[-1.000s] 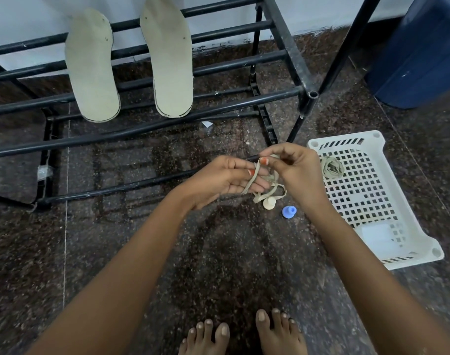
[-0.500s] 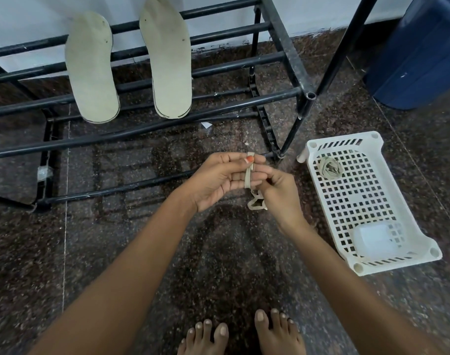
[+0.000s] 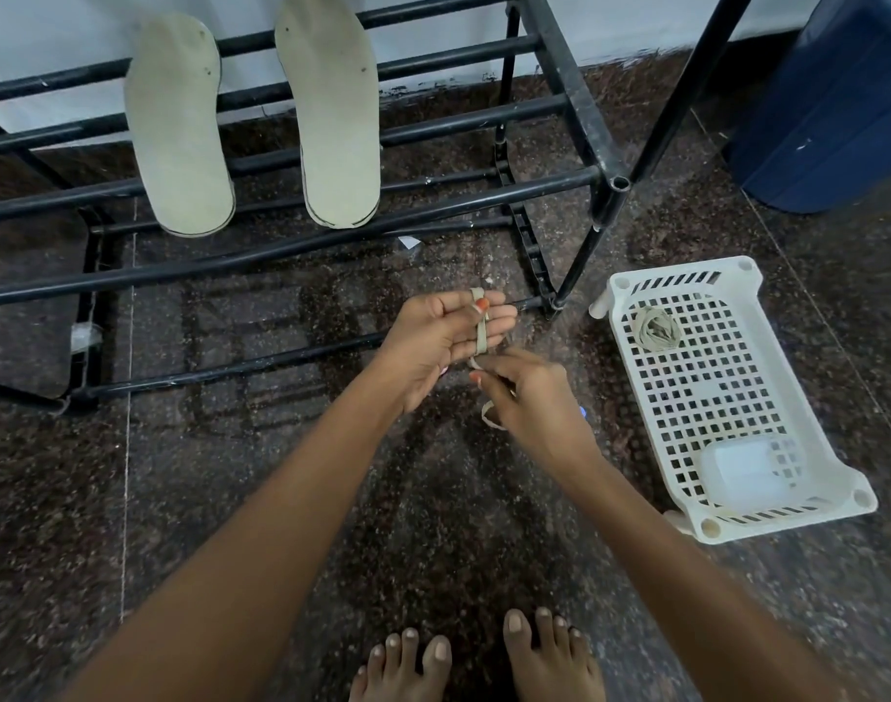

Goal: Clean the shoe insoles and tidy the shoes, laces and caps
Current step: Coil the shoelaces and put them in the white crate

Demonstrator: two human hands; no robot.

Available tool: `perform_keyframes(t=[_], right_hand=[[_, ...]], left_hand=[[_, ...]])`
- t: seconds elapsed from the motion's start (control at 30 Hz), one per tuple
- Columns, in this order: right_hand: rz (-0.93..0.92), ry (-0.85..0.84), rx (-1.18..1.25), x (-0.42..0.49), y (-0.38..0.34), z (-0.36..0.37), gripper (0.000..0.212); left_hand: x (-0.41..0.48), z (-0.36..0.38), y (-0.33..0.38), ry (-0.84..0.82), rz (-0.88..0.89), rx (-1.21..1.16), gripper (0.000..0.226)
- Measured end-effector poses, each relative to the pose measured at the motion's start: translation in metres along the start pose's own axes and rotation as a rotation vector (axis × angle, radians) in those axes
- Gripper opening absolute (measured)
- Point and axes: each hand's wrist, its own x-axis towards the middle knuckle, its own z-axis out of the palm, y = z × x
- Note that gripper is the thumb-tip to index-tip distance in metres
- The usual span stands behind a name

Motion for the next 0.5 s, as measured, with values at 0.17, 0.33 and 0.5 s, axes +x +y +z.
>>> perform_keyframes(t=[0.17, 0.33, 0.5], right_hand=[[0.001, 0.040, -0.060, 0.004, 0.004, -0.009, 0.016], [0.051, 0.108, 0.060, 0.012, 0.005, -0.018, 0.014], [0.135, 0.102, 0.218, 0.021, 0.005, -0.029, 0.014]], left_hand=[[-0.001, 0.000, -0.001, 0.005, 0.005, 0.225, 0.019], [-0.002, -0.002, -0.004, -0.037, -0.029, 0.494, 0.019], [-0.005, -0.004, -0.001, -0.183, -0.145, 0.382, 0.023]])
